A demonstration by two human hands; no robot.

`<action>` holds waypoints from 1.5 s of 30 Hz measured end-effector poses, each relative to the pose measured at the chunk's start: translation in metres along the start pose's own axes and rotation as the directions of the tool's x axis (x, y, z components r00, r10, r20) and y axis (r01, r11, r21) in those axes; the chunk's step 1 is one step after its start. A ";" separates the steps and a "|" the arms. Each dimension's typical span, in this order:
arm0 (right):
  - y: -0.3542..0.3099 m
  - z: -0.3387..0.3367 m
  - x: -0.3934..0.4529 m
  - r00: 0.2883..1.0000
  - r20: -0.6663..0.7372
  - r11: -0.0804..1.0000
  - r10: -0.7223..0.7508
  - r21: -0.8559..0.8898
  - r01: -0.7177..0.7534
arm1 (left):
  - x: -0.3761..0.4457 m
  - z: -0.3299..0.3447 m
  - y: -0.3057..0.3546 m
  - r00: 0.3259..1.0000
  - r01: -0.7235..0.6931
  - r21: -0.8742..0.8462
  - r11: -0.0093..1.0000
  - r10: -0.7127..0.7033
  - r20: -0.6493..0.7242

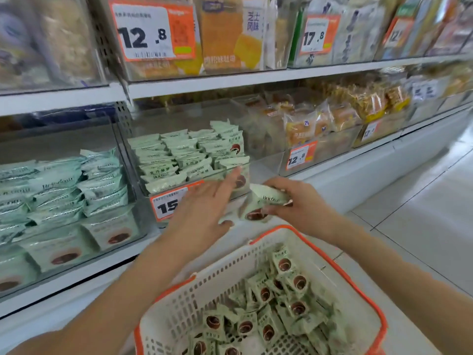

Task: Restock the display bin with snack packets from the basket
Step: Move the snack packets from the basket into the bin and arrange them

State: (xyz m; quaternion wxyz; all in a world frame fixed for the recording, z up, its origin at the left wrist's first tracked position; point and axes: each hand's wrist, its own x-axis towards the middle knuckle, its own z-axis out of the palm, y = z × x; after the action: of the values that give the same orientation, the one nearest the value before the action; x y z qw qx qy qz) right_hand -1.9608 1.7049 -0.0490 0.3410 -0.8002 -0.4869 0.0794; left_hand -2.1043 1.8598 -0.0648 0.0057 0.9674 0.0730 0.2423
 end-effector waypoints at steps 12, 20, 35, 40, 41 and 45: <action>-0.003 -0.027 0.220 0.996 0.028 0.578 -0.086 -0.813 0.073 | 0.020 0.039 -0.069 0.998 0.058 0.243 0.968 -0.046 -0.051; 0.018 0.011 0.262 0.985 0.174 0.416 0.008 -0.896 0.155 | 0.020 0.039 -0.070 0.997 0.078 0.204 0.976 -0.078 -0.010; 0.048 0.028 0.262 0.993 0.112 0.491 -0.027 -0.864 0.111 | 0.019 0.037 -0.066 0.994 0.109 0.203 0.973 -0.112 0.004; 0.051 0.031 0.262 0.977 0.208 0.391 -0.040 -0.897 0.207 | 0.018 0.036 -0.065 0.993 0.111 0.209 0.971 -0.117 0.014; 0.051 0.031 0.262 0.975 0.220 0.399 -0.040 -0.891 0.218 | 0.018 0.036 -0.065 0.993 0.114 0.208 0.972 -0.120 0.017; 0.051 0.029 0.263 0.977 0.214 0.448 -0.016 -0.872 0.198 | 0.019 0.035 -0.065 0.992 0.113 0.202 0.973 -0.120 0.022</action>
State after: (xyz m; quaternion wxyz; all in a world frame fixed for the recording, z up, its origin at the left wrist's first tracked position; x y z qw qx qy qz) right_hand -1.8020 1.9222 -0.0489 -0.1665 -0.8175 -0.5338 -0.1384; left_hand -2.0804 1.9277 -0.0901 -0.0763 0.9611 0.1537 0.2162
